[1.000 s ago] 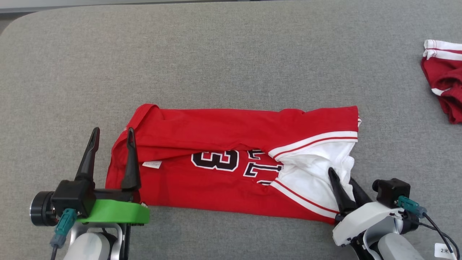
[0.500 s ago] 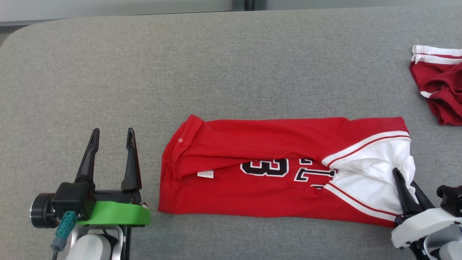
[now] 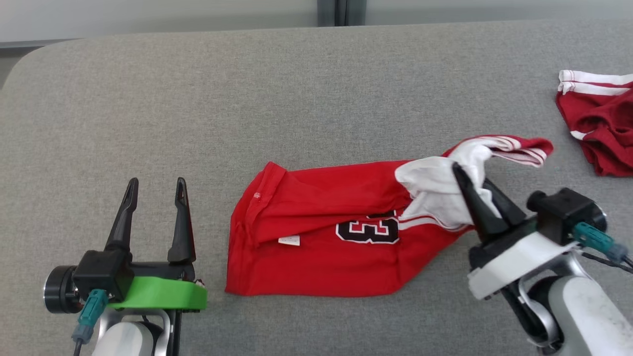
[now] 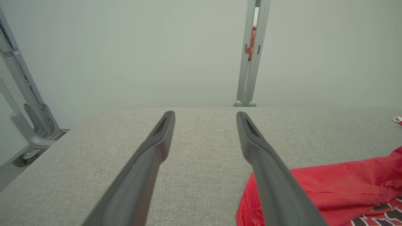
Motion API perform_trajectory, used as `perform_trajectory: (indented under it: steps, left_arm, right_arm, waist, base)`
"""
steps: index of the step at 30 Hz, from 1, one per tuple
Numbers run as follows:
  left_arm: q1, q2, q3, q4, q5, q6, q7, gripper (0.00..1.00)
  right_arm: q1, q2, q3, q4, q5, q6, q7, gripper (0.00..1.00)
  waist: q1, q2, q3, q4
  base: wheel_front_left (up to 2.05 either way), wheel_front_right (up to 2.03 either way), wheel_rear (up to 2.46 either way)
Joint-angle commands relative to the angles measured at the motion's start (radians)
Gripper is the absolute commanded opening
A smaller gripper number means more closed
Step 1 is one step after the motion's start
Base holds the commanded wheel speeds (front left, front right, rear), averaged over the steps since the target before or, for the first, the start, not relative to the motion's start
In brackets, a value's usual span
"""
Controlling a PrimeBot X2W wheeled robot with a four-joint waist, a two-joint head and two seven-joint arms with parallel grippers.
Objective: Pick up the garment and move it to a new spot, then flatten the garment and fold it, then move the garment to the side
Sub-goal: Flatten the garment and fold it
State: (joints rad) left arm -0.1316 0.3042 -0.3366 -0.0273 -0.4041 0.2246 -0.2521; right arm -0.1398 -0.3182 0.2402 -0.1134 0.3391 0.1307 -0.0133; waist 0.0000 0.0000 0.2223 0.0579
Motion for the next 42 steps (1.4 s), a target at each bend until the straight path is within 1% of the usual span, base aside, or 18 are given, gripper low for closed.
perform_trajectory:
  steps: [1, 3, 6, 10, 12, 14, 15, 16, 21, 23, 25, 29, 35, 38, 40, 42]
  left_arm:
    - [-0.013, 0.001, -0.002, 0.004, -0.005, -0.004, -0.003, 1.00]
    - [-0.022, -0.003, -0.005, 0.009, -0.006, -0.009, -0.004, 1.00]
    - [-0.037, -0.013, -0.011, 0.017, -0.008, -0.015, -0.005, 1.00]
    - [-0.052, -0.027, -0.018, 0.026, -0.005, -0.021, -0.007, 1.00]
    - [-0.059, -0.032, -0.020, 0.032, -0.004, -0.023, -0.009, 1.00]
    - [-0.061, -0.038, -0.020, 0.038, -0.003, -0.027, -0.010, 1.00]
    - [-0.063, -0.040, -0.019, 0.042, -0.002, -0.028, -0.011, 1.00]
    - [-0.064, -0.042, -0.018, 0.044, 0.000, -0.030, -0.011, 1.00]
    - [-0.070, -0.046, -0.009, 0.056, 0.007, -0.034, -0.014, 1.00]
    - [-0.071, -0.046, -0.006, 0.062, 0.012, -0.038, -0.012, 1.00]
    - [-0.072, -0.047, -0.003, 0.067, 0.016, -0.040, -0.013, 1.00]
    - [-0.069, -0.046, 0.004, 0.075, 0.024, -0.037, -0.013, 1.00]
    - [-0.032, -0.034, 0.017, 0.072, 0.034, -0.019, -0.013, 1.00]
    - [-0.012, -0.025, 0.027, 0.068, 0.031, -0.012, -0.013, 1.00]
    - [0.002, -0.019, 0.030, 0.066, 0.027, -0.012, -0.013, 1.00]
    - [0.015, -0.013, 0.033, 0.064, 0.023, -0.010, -0.012, 1.00]
  right_arm:
    - [-0.037, 0.021, 0.046, -0.014, 0.009, 0.000, 0.015, 0.00]
    - [-0.076, 0.044, 0.125, -0.009, 0.025, 0.000, 0.032, 0.00]
    - [-0.124, 0.097, 0.241, 0.036, 0.065, 0.000, 0.056, 0.00]
    - [-0.157, 0.182, 0.314, 0.145, 0.105, 0.000, 0.059, 0.00]
    - [-0.167, 0.210, 0.340, 0.204, 0.121, 0.000, 0.053, 0.00]
    - [-0.179, 0.232, 0.345, 0.259, 0.139, 0.000, 0.033, 0.00]
    - [-0.188, 0.241, 0.352, 0.286, 0.145, 0.000, 0.017, 0.40]
    - [-0.191, 0.248, 0.358, 0.303, 0.165, 0.000, 0.003, 1.00]
    - [-0.245, 0.259, 0.392, 0.322, 0.189, 0.000, -0.115, 1.00]
    - [-0.268, 0.260, 0.385, 0.299, 0.183, 0.000, -0.174, 1.00]
    - [-0.277, 0.252, 0.363, 0.277, 0.168, 0.000, -0.203, 1.00]
    - [-0.253, 0.207, 0.257, 0.204, 0.098, 0.000, -0.237, 1.00]
    - [-0.112, 0.136, 0.018, 0.112, 0.001, 0.000, -0.246, 1.00]
    - [-0.014, 0.123, -0.101, 0.070, -0.028, 0.000, -0.234, 1.00]
    - [0.042, 0.120, -0.163, 0.047, -0.044, 0.000, -0.219, 1.00]
    - [0.092, 0.130, -0.203, 0.025, -0.060, 0.000, -0.202, 1.00]
  waist:
    - [0.0000, 0.0000, 0.000, 0.010]
    - [0.0000, 0.0000, 0.001, 0.022]
    - [0.0000, 0.0000, 0.007, 0.046]
    - [0.0000, 0.0000, 0.016, 0.074]
    - [0.0000, 0.0000, 0.022, 0.083]
    - [0.0000, 0.0000, 0.027, 0.090]
    - [0.0000, 0.0000, 0.030, 0.091]
    - [0.0000, 0.0000, 0.031, 0.092]
    - [0.0000, 0.0000, 0.044, 0.086]
    - [0.0000, 0.0000, 0.046, 0.080]
    - [0.0000, 0.0000, 0.047, 0.075]
    - [0.0000, 0.0000, 0.042, 0.061]
    - [0.0000, 0.0000, 0.018, 0.024]
    - [0.0000, 0.0000, 0.003, 0.003]
    - [0.0000, 0.0000, -0.008, -0.009]
    - [0.0000, 0.0000, -0.021, -0.023]
  base:
    - [0.00, 0.00, 0.00]
    - [0.00, 0.00, 0.00]
    - [0.00, 0.00, 0.00]
    - [0.00, 0.00, 0.00]
    - [0.00, 0.00, 0.00]
    - [0.00, 0.00, 0.00]
    - [0.00, 0.00, 0.00]
    - [0.00, 0.00, 0.00]
    - [0.00, 0.00, 0.00]
    - [0.00, 0.00, 0.00]
    - [0.00, 0.00, 0.00]
    - [0.00, 0.00, 0.00]
    - [0.00, 0.00, 0.00]
    - [0.00, 0.00, 0.00]
    - [0.00, 0.00, 0.00]
    - [0.00, 0.00, 0.00]
